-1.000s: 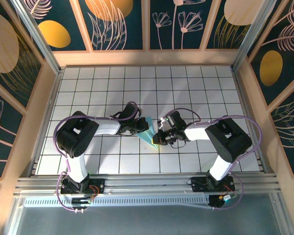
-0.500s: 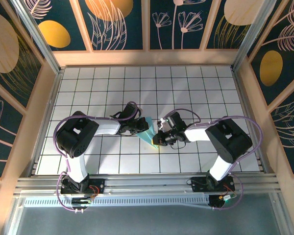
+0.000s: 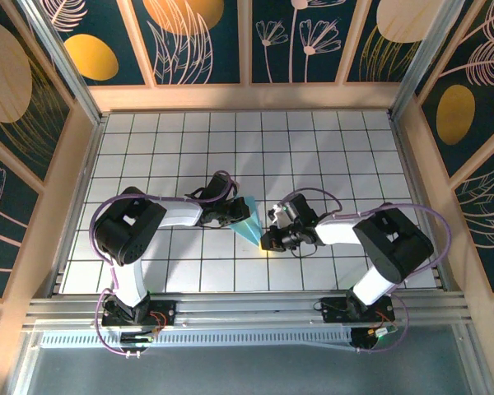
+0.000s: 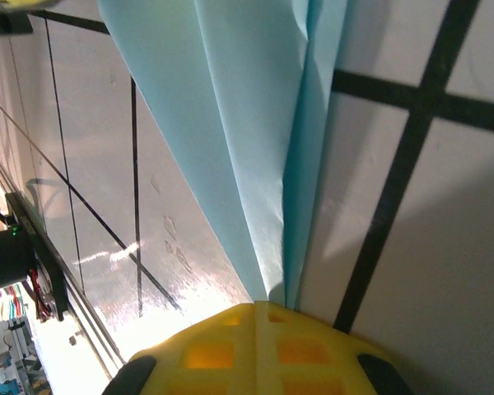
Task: Fold a paper plane with a square sheet of paper (fold left side to right side)
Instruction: Fourth fold the wing at the center of the table.
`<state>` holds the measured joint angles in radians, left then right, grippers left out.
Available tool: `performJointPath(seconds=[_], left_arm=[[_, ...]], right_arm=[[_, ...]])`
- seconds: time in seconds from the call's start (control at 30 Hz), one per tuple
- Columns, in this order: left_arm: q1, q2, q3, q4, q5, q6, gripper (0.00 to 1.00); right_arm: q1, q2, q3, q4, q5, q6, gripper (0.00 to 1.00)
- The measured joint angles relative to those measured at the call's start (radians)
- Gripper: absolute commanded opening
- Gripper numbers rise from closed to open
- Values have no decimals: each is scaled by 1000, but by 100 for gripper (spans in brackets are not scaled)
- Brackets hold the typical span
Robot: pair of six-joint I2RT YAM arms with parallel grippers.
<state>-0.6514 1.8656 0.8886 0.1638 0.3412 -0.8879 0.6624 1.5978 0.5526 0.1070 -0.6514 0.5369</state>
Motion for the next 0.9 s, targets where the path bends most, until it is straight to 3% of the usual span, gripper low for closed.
performJointPath(seconds=[0.37, 0.53, 0.9], left_arm=[[-2, 0, 5, -8, -2, 0, 0], [-2, 0, 5, -10, -2, 0, 0], [-2, 0, 5, -11, -2, 0, 0]], right_arm=[[-8, -109, 7, -179, 0, -26, 0], [-36, -168, 47, -159, -31, -29, 0], [-9, 39, 149, -67, -6, -26, 0]])
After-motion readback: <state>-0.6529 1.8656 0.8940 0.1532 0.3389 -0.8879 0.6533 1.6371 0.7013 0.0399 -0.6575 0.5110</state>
